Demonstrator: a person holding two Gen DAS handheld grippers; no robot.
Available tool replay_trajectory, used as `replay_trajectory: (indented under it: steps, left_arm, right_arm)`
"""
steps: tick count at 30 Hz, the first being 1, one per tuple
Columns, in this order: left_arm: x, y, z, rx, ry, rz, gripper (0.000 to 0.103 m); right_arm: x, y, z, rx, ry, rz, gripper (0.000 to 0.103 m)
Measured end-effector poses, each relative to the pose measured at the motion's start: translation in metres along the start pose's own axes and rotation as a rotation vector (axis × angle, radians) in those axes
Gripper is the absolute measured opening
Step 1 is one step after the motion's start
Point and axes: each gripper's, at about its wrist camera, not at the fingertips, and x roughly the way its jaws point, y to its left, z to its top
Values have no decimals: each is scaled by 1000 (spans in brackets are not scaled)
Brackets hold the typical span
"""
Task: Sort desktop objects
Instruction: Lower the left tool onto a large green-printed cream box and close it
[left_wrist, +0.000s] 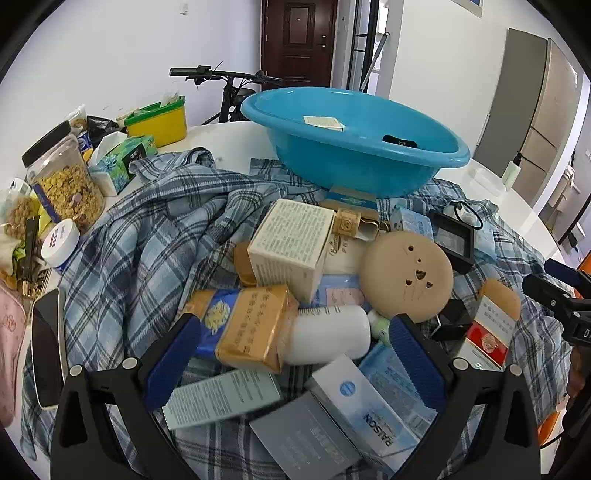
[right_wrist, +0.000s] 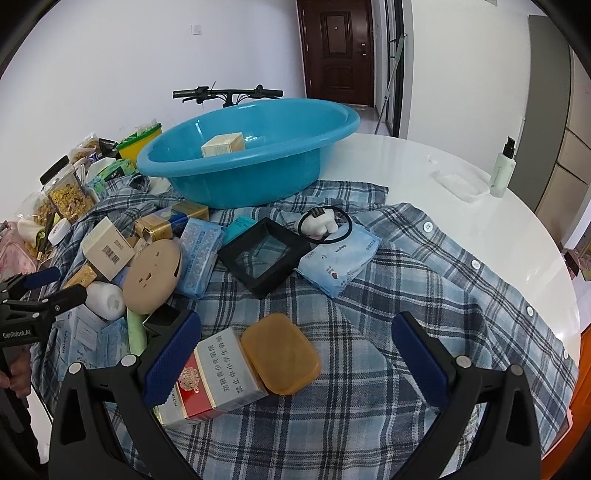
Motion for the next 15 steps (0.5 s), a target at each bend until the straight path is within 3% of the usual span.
replay_trajectory:
  steps: [12,15]
  left_arm:
    - [29,6,23,38,6,-4,103]
    - [39,10,29,31,22,-7,94]
  right_arm:
    - [13,0,4,5,23,3,103]
    - [17,-1,5,4,32,7,103]
